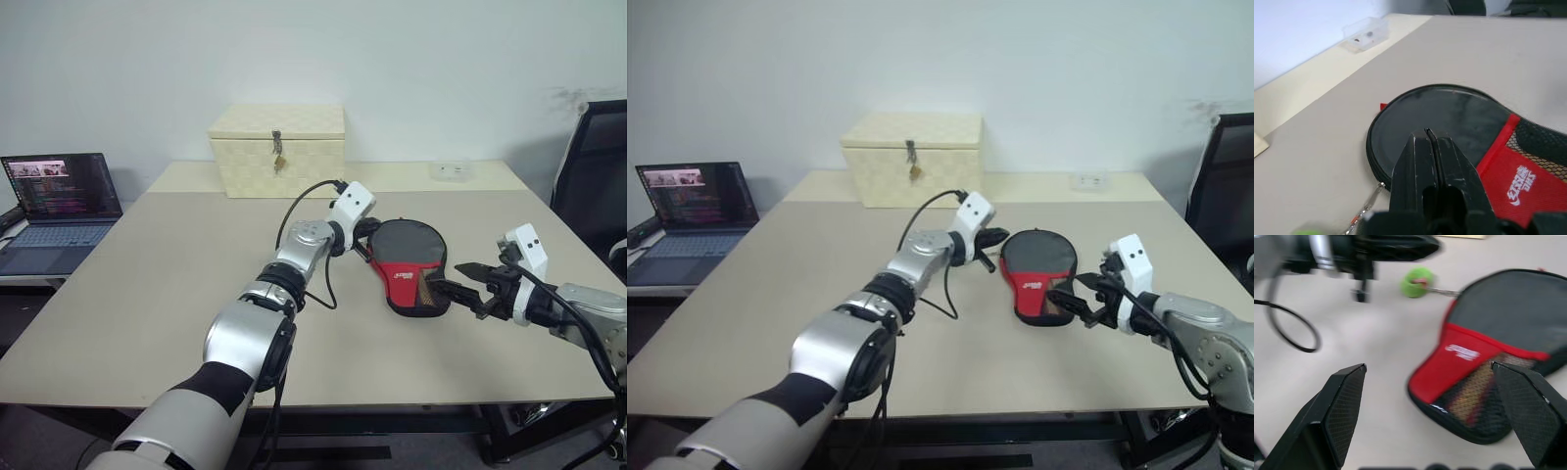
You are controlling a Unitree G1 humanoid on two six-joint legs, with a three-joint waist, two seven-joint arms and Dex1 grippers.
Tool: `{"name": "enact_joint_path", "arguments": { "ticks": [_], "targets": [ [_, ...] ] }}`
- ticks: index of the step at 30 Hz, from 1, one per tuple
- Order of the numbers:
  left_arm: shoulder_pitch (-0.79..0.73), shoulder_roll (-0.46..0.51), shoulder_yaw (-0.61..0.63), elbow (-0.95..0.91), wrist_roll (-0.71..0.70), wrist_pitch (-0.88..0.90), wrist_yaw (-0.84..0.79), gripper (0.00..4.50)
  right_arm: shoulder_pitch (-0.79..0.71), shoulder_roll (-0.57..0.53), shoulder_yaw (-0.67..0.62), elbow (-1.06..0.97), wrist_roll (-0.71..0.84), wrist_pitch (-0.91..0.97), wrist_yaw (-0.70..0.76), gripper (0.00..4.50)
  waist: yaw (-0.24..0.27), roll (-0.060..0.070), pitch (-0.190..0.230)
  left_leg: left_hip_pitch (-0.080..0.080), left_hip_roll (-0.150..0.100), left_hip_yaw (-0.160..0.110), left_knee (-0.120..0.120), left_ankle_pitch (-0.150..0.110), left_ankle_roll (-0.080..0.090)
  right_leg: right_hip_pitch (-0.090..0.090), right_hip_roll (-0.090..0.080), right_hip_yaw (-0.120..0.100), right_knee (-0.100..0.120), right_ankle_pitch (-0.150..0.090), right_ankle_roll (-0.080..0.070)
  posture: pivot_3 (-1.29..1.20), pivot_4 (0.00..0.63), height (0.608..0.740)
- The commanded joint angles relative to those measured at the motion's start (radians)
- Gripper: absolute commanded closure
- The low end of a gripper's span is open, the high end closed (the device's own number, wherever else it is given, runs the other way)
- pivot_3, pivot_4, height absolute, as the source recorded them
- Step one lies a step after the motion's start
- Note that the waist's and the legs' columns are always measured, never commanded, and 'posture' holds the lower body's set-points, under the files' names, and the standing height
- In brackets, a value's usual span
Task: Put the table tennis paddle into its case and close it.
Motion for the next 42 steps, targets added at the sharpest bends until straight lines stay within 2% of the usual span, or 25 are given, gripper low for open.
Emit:
{"name": "enact_joint_path", "arguments": {
  "ticks": [1, 5, 7, 14, 17, 27, 37, 40, 42],
  "targets": [
    [0.036, 0.051, 0.059, -0.078, -0.085, -0.016, -0.153, 4.47, -0.048, 0.019, 0.033, 0.098, -0.081, -0.081, -0.016, 0.00, -0.002, 0.000, 0.000, 0.000, 0.000, 0.000, 0.000, 0.000, 0.000, 0.000, 0.000, 0.000, 0.000, 0.000, 0.000, 0.00, 0.150, 0.740],
    [0.131, 0.126, 0.099, -0.225, -0.184, 0.055, -0.343, 4.47, -0.126, 0.061, 0.093, 0.308, -0.208, -0.177, -0.053, 0.00, -0.005, 0.000, 0.000, 0.000, 0.005, 0.001, 0.000, 0.000, 0.000, 0.000, 0.000, 0.001, 0.000, 0.000, 0.000, 0.00, 0.150, 0.740],
    [0.186, 0.158, 0.096, -0.323, -0.207, 0.094, -0.381, 4.47, -0.170, 0.078, 0.120, 0.423, -0.266, -0.232, -0.053, 0.00, -0.006, 0.000, 0.000, 0.000, 0.007, 0.001, 0.000, 0.000, 0.000, 0.000, 0.000, 0.001, 0.000, 0.000, 0.000, 0.00, 0.150, 0.740],
    [0.344, 0.234, 0.080, -0.628, -0.247, 0.238, -0.368, 4.47, -0.305, 0.134, 0.198, 0.781, -0.422, -0.425, -0.002, 0.00, -0.004, 0.000, 0.000, 0.000, 0.007, 0.001, 0.001, 0.000, 0.000, -0.001, 0.000, 0.001, 0.000, 0.000, 0.000, 0.00, 0.150, 0.740],
    [0.382, 0.245, 0.079, -0.712, -0.261, 0.284, -0.344, 4.47, -0.342, 0.151, 0.221, 0.873, -0.464, -0.475, 0.039, 0.00, -0.003, 0.000, 0.000, 0.000, 0.007, 0.001, 0.001, 0.000, 0.000, -0.001, 0.000, 0.000, 0.001, 0.000, 0.000, 0.00, 0.150, 0.740],
    [0.427, 0.257, 0.065, -0.813, -0.286, 0.339, -0.304, 4.47, -0.396, 0.218, 0.310, 1.030, -0.571, -0.540, 0.156, 0.00, -0.009, 0.000, 0.000, 0.002, 0.008, 0.002, 0.001, 0.000, 0.000, 0.000, 0.000, 0.001, 0.002, 0.000, -0.001, 0.00, 0.150, 0.740],
    [0.431, 0.270, 0.054, -0.822, -0.294, 0.334, -0.282, 4.47, -0.476, 0.296, 0.327, 1.210, -0.632, -0.527, 0.248, 0.00, -0.033, 0.000, -0.002, 0.005, 0.009, 0.003, 0.001, 0.000, 0.000, 0.000, 0.000, 0.003, 0.005, 0.001, -0.001, 0.00, 0.150, 0.740],
    [0.442, 0.281, 0.054, -0.833, -0.295, 0.339, -0.278, 4.50, -0.490, 0.314, 0.327, 1.244, -0.653, -0.541, 0.257, 0.56, -0.036, -0.001, -0.003, 0.006, 0.009, 0.003, 0.001, 0.000, 0.000, 0.000, 0.000, 0.004, 0.006, 0.001, -0.001, 0.00, 0.150, 0.740],
    [0.452, 0.290, 0.056, -0.846, -0.298, 0.344, -0.274, 4.50, -0.501, 0.328, 0.320, 1.267, -0.661, -0.555, 0.252, 1.17, -0.042, -0.001, -0.004, 0.006, 0.009, 0.002, 0.001, 0.000, 0.000, 0.000, 0.000, 0.004, 0.007, 0.001, -0.001, 0.00, 0.150, 0.740]
  ]
}}
